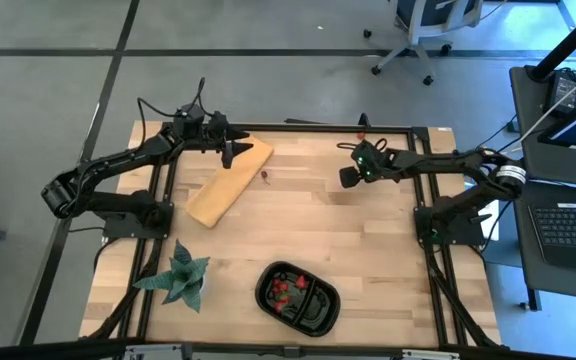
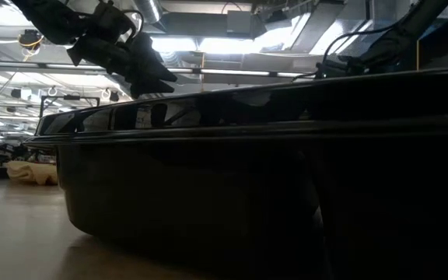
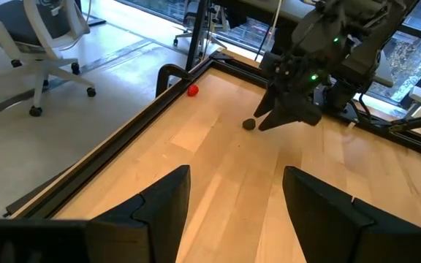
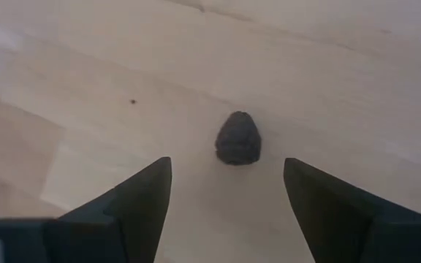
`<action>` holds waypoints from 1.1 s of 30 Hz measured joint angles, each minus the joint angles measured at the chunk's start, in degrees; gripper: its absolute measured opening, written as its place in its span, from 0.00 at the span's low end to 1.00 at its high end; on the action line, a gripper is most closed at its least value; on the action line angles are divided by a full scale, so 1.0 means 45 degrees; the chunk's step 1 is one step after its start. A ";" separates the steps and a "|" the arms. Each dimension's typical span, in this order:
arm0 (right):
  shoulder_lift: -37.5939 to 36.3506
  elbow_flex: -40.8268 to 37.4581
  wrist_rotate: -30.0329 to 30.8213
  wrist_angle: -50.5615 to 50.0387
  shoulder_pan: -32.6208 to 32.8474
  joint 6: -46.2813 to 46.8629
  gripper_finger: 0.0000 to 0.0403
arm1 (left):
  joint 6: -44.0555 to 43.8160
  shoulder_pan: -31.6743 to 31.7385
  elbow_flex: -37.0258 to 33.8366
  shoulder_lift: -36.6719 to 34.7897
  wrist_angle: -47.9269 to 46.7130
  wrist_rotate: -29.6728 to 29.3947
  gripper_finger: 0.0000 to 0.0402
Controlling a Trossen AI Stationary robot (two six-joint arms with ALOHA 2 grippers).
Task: Pick and placing Produce into tupperware
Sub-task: Put the blackberry into the black container
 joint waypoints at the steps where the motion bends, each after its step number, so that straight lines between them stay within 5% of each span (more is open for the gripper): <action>1: 0.0112 0.0000 0.0000 0.0028 -0.0065 -0.0032 0.66 | 0.0001 0.0000 0.0004 0.0000 0.0000 0.0000 0.53; 21: 0.1649 0.0058 0.0223 0.1172 -0.0384 -0.0935 0.65 | 0.0006 0.0004 0.0003 0.0000 0.0000 -0.0005 0.53; 33: 0.1683 0.0024 0.0473 0.1069 -0.0409 -0.0991 0.40 | 0.0006 0.0000 0.0004 0.0000 0.0000 -0.0005 0.53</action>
